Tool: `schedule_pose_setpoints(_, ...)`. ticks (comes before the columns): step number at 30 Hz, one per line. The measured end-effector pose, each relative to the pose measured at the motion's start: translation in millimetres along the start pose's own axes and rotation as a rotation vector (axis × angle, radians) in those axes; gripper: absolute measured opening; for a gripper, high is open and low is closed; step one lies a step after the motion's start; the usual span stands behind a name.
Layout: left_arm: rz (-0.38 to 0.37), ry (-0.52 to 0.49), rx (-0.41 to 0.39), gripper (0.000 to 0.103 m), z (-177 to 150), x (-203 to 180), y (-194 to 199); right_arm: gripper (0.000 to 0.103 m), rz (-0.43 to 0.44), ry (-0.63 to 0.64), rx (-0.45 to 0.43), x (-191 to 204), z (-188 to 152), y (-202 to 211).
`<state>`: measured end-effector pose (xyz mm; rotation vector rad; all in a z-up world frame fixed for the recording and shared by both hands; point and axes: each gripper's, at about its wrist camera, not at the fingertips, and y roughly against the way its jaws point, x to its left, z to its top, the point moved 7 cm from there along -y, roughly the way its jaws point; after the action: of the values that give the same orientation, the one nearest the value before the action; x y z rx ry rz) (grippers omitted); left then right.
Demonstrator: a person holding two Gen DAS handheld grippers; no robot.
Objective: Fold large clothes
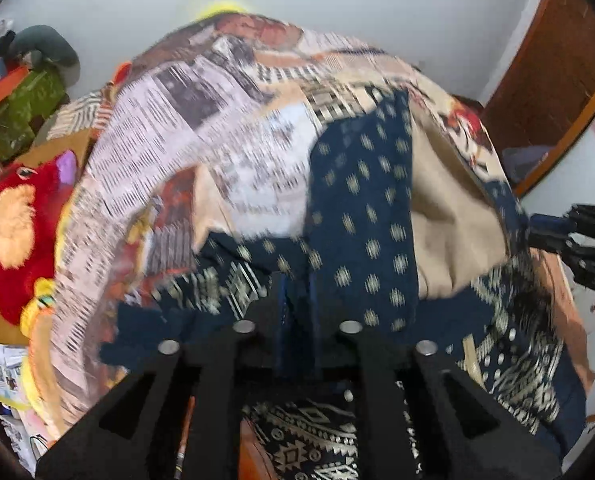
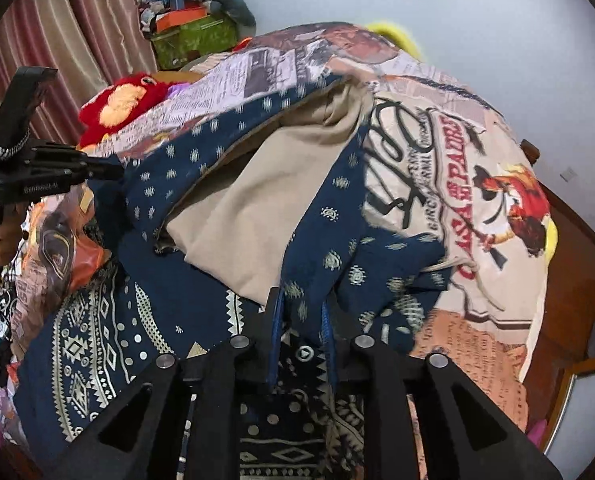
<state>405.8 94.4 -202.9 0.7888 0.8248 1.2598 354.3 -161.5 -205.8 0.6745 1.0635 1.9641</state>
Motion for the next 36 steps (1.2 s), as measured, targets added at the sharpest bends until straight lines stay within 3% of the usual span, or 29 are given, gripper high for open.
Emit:
schedule_pose_setpoints(3,-0.013,0.018,0.002,0.031,24.2,2.1,-6.3,0.034,0.0,-0.032,-0.045,-10.8,20.6,12.8)
schedule_pose_setpoints(5,-0.021,0.024,0.012,0.032,39.5,0.7,-17.7,0.039,0.007,-0.058,-0.071,-18.0,37.6,14.5)
schedule_pose_setpoints(15,-0.178,0.099,0.097,0.033,96.1,-21.1,-106.6,0.04,0.055,-0.228,-0.019,-67.6,117.2,-74.1)
schedule_pose_setpoints(20,-0.253,0.099,0.088,0.033,106.1,-31.6,-122.4,0.04,0.097,-0.299,0.033,-84.2,135.5,-124.9)
schedule_pose_setpoints(22,-0.278,0.096,0.083,0.033,106.8,-32.4,-121.8,0.031,0.116,-0.325,0.041,-86.2,137.6,-135.4)
schedule_pose_setpoints(23,-0.292,0.096,0.08,0.033,106.1,-32.5,-120.4,0.018,0.134,-0.334,0.045,-85.9,138.2,-139.6)
schedule_pose_setpoints(24,-0.303,0.095,0.08,0.033,104.5,-32.5,-118.0,0.011,0.149,-0.341,0.048,-85.1,137.9,-141.7)
schedule_pose_setpoints(31,-0.284,0.05,0.109,0.033,85.5,-36.9,-88.3,0.004,0.145,-0.27,-0.06,-62.7,142.6,-87.7)
schedule_pose_setpoints(36,-0.24,0.006,0.073,0.033,67.2,-43.6,-31.9,0.004,0.153,-0.167,-0.126,-27.7,135.2,-19.2)
